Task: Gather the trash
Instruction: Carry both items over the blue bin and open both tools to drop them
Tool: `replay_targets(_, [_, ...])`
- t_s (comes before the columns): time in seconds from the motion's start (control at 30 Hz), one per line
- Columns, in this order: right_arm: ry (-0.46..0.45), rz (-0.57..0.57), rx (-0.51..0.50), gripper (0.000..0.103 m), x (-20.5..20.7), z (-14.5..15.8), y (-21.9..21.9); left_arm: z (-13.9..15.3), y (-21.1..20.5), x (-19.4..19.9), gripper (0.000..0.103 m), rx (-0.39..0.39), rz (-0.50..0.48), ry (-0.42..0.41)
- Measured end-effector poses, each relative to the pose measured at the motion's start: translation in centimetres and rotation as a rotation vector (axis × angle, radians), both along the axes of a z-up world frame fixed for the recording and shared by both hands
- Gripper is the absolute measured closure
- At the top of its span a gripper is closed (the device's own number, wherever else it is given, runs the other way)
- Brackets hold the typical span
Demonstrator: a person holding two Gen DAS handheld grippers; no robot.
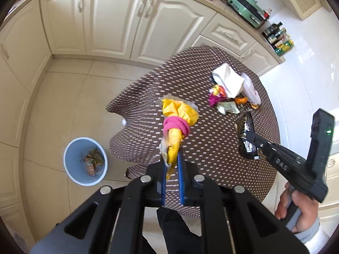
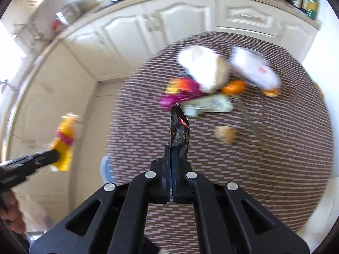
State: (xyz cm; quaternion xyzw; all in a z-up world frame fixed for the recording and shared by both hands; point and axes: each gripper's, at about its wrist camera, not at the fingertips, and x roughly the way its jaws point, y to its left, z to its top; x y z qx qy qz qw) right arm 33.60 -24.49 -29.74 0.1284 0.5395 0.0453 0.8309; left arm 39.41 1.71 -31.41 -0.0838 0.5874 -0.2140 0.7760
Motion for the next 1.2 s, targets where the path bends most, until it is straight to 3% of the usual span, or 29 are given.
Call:
replay_targets(0.2, [0.02, 0.146, 0.096, 0.103, 2.5, 0.3, 8.3, -0.6, 5.5, 0.1, 0.094, 0.016, 0.084, 0.023])
replay_targets(0.4, [0.084, 0.288, 0.157, 0.103, 5.3, -2.9, 16.9, -2.2, 11.9, 0.1, 0.094, 0.057, 0.197, 0.086])
replay_targets(0.53, [0.107, 0.353, 0.155, 0.103, 6.5, -3.4, 20.8, -3.8, 15.9, 0.4, 0.094, 0.081, 0.266, 0.145])
replay_targets(0.8, [0.145, 0.372, 0.167, 0.103, 8.7, -5.1, 23.4, -6.7, 19.3, 2.1, 0.092, 0.09, 0.308, 0.224])
replay_targets(1.0, [0.165, 0.365, 0.17, 0.103, 8.9, -5.4, 24.4, -7.6, 20.6, 3.3, 0.07, 0.093, 0.337, 0.243])
replay_targets(1.2, [0.18, 0.373, 0.169, 0.103, 9.0, -5.7, 25.7, -7.4, 21.8, 3.7, 0.069, 0.079, 0.359, 0.236])
